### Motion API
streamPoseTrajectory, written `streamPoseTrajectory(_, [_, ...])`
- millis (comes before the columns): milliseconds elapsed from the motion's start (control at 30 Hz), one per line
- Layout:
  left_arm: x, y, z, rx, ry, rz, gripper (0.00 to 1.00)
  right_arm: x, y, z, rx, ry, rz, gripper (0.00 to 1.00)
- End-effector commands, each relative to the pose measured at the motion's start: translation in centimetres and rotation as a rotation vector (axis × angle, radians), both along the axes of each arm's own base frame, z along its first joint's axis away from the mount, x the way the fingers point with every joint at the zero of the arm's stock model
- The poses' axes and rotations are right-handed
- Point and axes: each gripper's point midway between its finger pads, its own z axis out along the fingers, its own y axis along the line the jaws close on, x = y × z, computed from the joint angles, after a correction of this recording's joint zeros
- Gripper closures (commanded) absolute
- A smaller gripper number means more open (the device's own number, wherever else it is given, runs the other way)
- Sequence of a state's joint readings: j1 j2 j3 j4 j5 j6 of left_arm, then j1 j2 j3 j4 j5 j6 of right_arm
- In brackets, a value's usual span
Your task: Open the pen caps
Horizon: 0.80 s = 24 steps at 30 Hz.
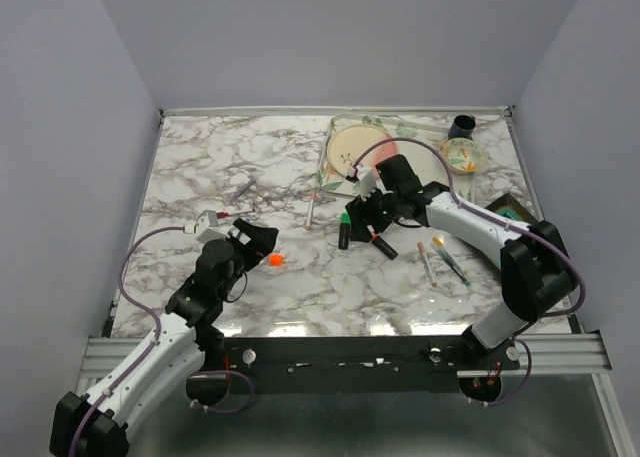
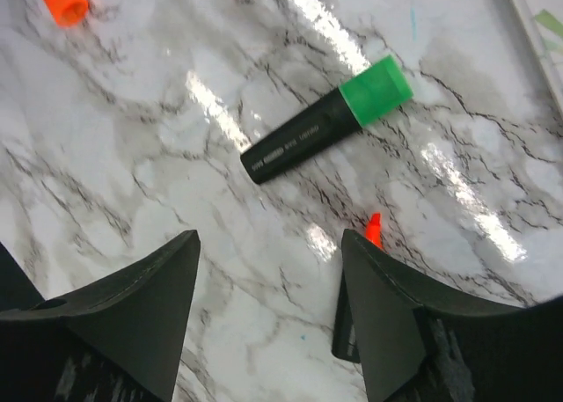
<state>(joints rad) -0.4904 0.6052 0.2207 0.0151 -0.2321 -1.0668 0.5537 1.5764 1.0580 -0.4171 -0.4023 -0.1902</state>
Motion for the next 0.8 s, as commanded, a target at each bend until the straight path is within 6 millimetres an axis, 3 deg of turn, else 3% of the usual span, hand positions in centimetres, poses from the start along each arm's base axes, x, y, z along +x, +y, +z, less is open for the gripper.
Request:
streamPoseTrajectory(0, [-1.3, 0.9, 1.6, 0.086, -0.011, -0.038, 0.01, 1.6, 3.1, -0.9, 0.006, 0.105, -0.235, 0.26])
streamPoseTrajectory(67, [-1.7, 1.3, 1.7, 0.093, -0.005, -0.030, 0.01, 3.1, 2.6, -1.9, -0.091, 0.050, -0.362, 0.22])
streamPoseTrajectory(100, [-1.8, 1.5, 2.2, 0.084, -0.024, -0.025, 0.01, 3.1, 3.5, -2.5, -0.115, 0.059, -0.376, 0.21])
streamPoseTrajectory(500, [-2.8, 2.2, 2.0, 0.073, -0.032, -0.006, 0.01, 3.5, 3.2, -6.9, -0.292, 0.002, -0.481, 0.19])
streamPoseTrajectory(767, [-3.0, 2.1, 2.0, 0.051, -0.036, -0.007, 0.01, 2.9, 3.5, -7.9, -0.301, 0.011, -0.429, 0.34])
